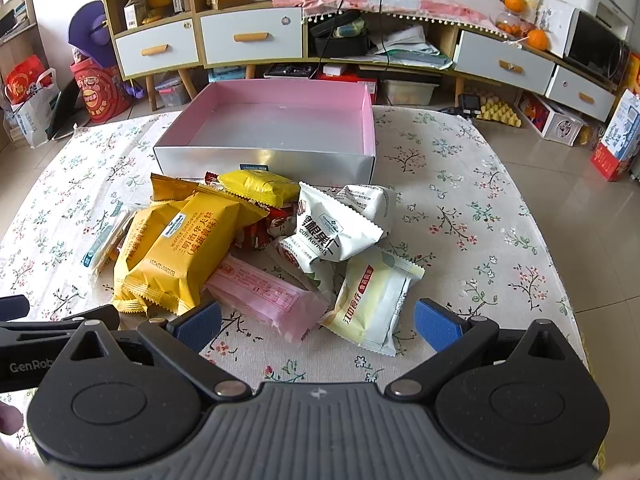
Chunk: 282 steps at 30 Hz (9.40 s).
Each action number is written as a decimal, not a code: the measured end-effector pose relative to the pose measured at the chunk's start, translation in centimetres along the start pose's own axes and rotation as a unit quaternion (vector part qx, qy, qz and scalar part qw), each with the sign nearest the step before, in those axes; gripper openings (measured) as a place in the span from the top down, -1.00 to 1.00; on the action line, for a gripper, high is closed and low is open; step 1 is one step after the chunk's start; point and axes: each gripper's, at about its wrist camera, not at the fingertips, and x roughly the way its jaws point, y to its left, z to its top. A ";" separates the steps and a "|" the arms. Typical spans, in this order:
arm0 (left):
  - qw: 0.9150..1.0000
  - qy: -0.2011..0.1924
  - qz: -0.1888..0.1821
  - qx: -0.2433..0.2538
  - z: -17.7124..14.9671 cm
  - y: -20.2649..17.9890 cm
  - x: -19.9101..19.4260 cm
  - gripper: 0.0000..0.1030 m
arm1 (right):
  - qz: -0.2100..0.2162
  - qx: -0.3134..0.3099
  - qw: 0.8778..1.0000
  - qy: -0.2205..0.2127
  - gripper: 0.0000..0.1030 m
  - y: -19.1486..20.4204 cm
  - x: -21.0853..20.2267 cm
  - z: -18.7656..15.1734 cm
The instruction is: Organize snacks
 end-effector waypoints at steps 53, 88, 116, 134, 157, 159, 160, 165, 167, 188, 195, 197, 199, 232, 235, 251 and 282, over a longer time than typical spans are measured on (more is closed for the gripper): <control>0.979 0.031 -0.199 0.017 4.6 3.1 7.1 0.02 | 0.173 0.111 0.971 0.119 0.23 2.5 5.9 5.5; 0.981 0.033 -0.192 0.019 3.9 1.8 4.3 0.29 | 0.195 0.127 0.970 0.072 0.28 -0.4 2.5 5.5; 0.987 -0.056 -0.149 0.024 16.6 -2.5 8.8 0.30 | 0.184 0.179 0.966 -0.020 0.29 -4.6 6.2 12.0; 0.992 -0.057 -0.075 0.088 14.9 -3.4 14.8 0.30 | 0.139 0.115 0.983 -0.041 0.29 -3.1 11.3 13.1; 0.996 -0.041 -0.072 0.038 14.0 1.7 14.7 -0.34 | 0.165 0.078 0.982 -0.041 0.00 -0.5 12.0 13.2; 0.995 -0.045 -0.075 0.037 13.9 1.6 14.4 -0.46 | 0.168 0.080 0.981 -0.048 -0.14 -0.7 11.5 13.3; 0.995 -0.047 -0.077 0.037 13.9 1.4 14.2 -0.50 | 0.167 0.079 0.982 -0.049 -0.14 -0.8 11.2 13.3; 0.995 -0.050 -0.081 0.036 13.5 1.2 12.6 -0.63 | 0.154 0.077 0.984 -0.053 -0.36 -1.0 10.1 13.2; 0.995 -0.050 -0.086 0.032 13.3 1.3 11.8 -0.67 | 0.150 0.074 0.985 -0.052 -0.36 -1.2 9.6 13.0; 0.997 -0.018 -0.076 0.026 6.5 2.8 3.4 -0.93 | 0.139 0.039 0.989 -0.041 -0.87 -2.7 3.7 8.5; 0.997 -0.004 -0.073 0.027 3.3 3.9 2.3 -0.93 | 0.137 0.007 0.990 -0.035 -0.92 -2.6 2.6 5.9; 0.997 -0.004 -0.076 0.028 2.6 4.2 2.2 -0.93 | 0.136 0.002 0.990 -0.035 -0.93 -2.7 2.5 5.4; 0.997 -0.002 -0.076 0.032 1.9 4.2 2.1 -0.93 | 0.138 -0.004 0.990 -0.034 -0.93 -2.7 2.4 4.9; 0.979 0.076 -0.133 0.135 -3.1 2.2 4.6 -0.75 | 0.229 -0.193 0.951 0.079 -0.67 1.4 4.0 -2.0; 0.979 0.074 -0.129 0.140 -3.0 2.2 4.5 -0.66 | 0.216 -0.202 0.952 0.075 -0.65 1.8 4.0 -2.0; 0.981 0.056 -0.108 0.153 -2.7 2.1 4.3 -0.01 | 0.223 -0.238 0.942 0.078 -0.40 2.7 4.1 -1.2; 0.989 0.047 -0.073 0.121 -1.4 3.0 5.0 0.19 | 0.195 -0.293 0.935 0.049 -0.10 5.8 4.3 0.3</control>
